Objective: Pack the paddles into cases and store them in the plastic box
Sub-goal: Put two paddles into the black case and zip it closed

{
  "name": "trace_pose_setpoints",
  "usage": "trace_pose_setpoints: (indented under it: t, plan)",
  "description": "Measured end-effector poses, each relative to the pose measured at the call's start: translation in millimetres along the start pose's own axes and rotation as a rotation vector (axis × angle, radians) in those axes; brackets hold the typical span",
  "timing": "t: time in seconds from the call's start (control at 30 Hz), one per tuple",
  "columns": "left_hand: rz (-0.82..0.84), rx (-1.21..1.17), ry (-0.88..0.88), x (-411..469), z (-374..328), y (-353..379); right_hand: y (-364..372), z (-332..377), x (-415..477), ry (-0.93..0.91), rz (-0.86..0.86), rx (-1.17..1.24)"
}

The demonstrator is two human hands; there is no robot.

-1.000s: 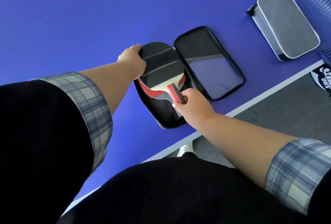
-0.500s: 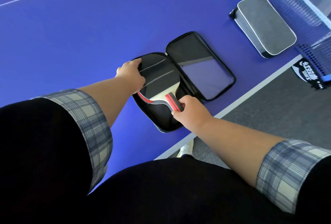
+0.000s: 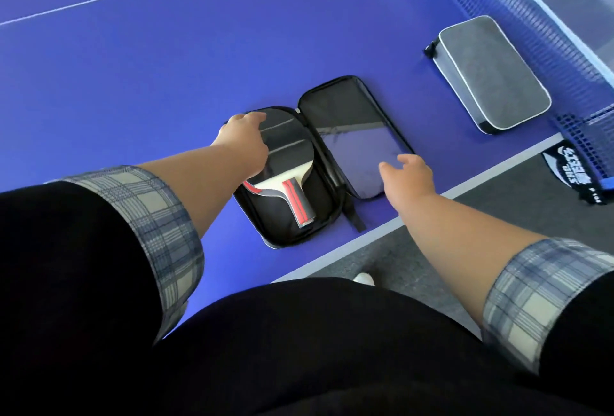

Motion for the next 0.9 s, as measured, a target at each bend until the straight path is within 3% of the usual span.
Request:
trace_pose_setpoints:
  t: [0.2, 0.27, 0.37, 0.53, 0.6, 0.73, 0.9]
  plan:
    - [-0.261, -0.215, 0.119, -17, -40, 50, -28, -11, 30, 0.074, 0.152, 0.104]
    - [-0.281, -0.223, 0.136, -20, -62, 77, -34, -15, 40, 0.049, 0.169, 0.090]
    - [-0.174, -0.149, 0.158, -22, -103, 113, -46, -19, 52, 0.103, 0.168, 0.090]
    - [0.194, -0.076, 0.144, -15, -151, 151, -58, -19, 56, 0.106, 0.335, 0.115]
    - [0.169, -0.165, 0.105, -17, -162, 157, -61, -15, 53, 0.008, 0.357, 0.133]
    - [-0.073, -0.758, -0.014, -28, -169, 140, -67, -6, 34, -0.307, 0.331, 0.113]
    - [-0.285, -0.918, -0.064, -45, -154, 93, -55, 15, -20, -0.730, 0.506, -0.045]
Point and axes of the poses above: each hand's wrist, its own x-axis towards the middle knuckle, its own y-axis out of the palm, z = x × y, the point moved 1 cm from there along x, towards the middle knuckle, and after that the axes turned 14 degrees about z, right-handed, at the moved point
